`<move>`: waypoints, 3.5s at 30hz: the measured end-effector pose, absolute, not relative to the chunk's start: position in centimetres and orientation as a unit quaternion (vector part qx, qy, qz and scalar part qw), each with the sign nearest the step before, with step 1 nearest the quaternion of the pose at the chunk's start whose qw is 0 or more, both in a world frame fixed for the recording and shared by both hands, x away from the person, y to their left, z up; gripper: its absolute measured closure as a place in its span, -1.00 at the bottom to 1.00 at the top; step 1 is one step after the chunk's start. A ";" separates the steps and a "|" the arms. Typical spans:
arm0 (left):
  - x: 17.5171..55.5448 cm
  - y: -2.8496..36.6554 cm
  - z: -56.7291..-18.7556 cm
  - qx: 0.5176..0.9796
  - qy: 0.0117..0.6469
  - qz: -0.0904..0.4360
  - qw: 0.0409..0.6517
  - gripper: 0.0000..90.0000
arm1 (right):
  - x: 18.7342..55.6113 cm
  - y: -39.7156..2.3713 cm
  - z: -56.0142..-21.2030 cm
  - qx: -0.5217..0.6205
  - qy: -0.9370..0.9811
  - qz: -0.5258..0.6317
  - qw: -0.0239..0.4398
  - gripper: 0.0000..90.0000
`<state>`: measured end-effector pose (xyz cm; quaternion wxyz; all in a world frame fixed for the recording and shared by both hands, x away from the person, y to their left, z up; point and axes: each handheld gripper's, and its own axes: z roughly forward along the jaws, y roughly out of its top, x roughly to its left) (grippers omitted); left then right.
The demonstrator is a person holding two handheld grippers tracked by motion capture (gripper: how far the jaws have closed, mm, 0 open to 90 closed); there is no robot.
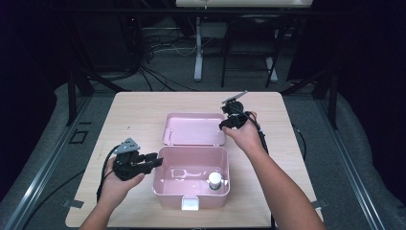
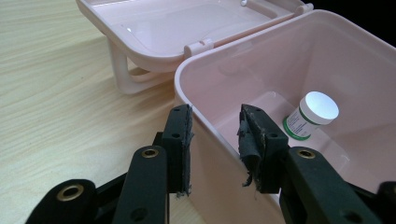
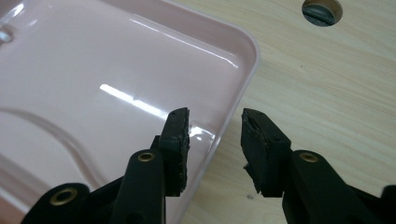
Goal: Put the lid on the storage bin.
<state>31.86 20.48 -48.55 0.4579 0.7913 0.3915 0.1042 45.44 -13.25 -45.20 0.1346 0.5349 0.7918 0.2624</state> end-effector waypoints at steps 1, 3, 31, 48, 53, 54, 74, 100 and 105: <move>31.9 20.5 -48.5 0.791 0.391 0.104 0.458 0.43 | 45.6 -13.3 -45.3 0.536 0.791 0.261 0.135 0.40; 31.9 20.5 -48.5 0.792 0.391 0.105 0.458 0.43 | 46.0 -13.2 -45.5 0.545 0.787 0.255 0.134 0.41; 31.8 20.5 -48.6 0.791 0.391 0.105 0.458 0.43 | 48.5 -13.1 -47.1 0.612 0.745 0.246 0.102 0.73; 31.8 20.5 -48.6 0.791 0.391 0.105 0.458 0.43 | 48.2 -12.9 -46.6 0.612 0.742 0.252 0.108 0.82; 31.8 20.5 -48.6 0.791 0.391 0.106 0.459 0.43 | 48.0 -13.0 -46.2 0.610 0.741 0.257 0.113 0.83; 31.8 20.5 -48.6 0.791 0.391 0.105 0.459 0.43 | 47.9 -13.0 -46.1 0.610 0.741 0.257 0.113 0.83; 31.8 20.4 -48.6 0.789 0.395 0.104 0.460 0.44 | 47.3 -12.9 -43.8 0.598 0.741 0.272 0.141 0.88; 31.8 20.4 -48.7 0.787 0.400 0.104 0.457 0.44 | 45.5 -13.4 -41.8 0.579 0.736 0.310 0.161 0.90; 31.8 20.4 -48.6 0.787 0.401 0.104 0.457 0.44 | 45.0 -13.6 -41.2 0.574 0.736 0.320 0.163 0.90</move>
